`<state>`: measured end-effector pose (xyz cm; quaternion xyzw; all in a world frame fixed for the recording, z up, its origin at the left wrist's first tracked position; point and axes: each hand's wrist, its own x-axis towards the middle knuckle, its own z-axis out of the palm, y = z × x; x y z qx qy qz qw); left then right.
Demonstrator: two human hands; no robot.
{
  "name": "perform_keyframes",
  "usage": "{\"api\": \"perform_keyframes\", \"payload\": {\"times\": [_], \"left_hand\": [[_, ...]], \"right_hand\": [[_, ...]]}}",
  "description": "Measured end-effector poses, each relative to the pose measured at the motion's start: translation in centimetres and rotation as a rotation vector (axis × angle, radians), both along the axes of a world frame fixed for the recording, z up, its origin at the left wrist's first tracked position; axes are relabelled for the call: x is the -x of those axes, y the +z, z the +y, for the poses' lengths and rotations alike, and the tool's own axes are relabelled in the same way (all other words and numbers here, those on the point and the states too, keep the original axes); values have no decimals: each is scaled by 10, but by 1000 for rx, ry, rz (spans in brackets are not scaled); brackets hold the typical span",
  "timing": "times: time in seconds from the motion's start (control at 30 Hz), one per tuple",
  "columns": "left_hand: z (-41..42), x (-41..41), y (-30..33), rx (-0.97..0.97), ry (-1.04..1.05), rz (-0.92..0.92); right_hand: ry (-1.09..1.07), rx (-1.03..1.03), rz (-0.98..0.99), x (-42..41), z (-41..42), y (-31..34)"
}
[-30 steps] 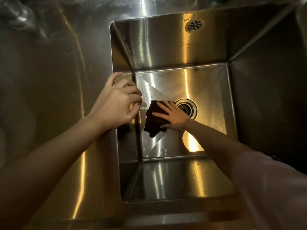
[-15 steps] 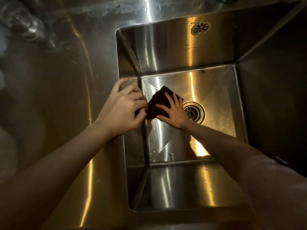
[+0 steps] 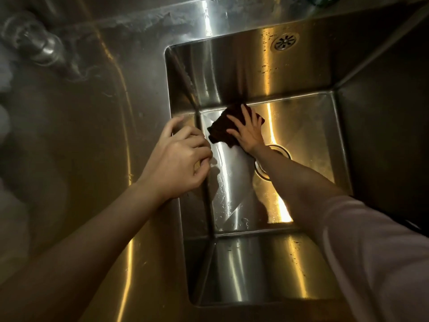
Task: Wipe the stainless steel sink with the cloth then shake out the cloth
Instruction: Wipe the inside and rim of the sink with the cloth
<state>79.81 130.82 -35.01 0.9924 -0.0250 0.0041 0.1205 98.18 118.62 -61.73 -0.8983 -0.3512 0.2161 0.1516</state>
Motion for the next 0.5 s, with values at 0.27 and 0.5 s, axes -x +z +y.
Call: {"api": "perform_keyframes", "payload": {"times": [0.27, 0.5], "left_hand": [[0, 1, 2, -4, -3, 38], [1, 1, 1, -8, 5, 32]], "right_hand": [[89, -68, -31, 31, 28, -4], [341, -144, -73, 28, -53, -11]]}}
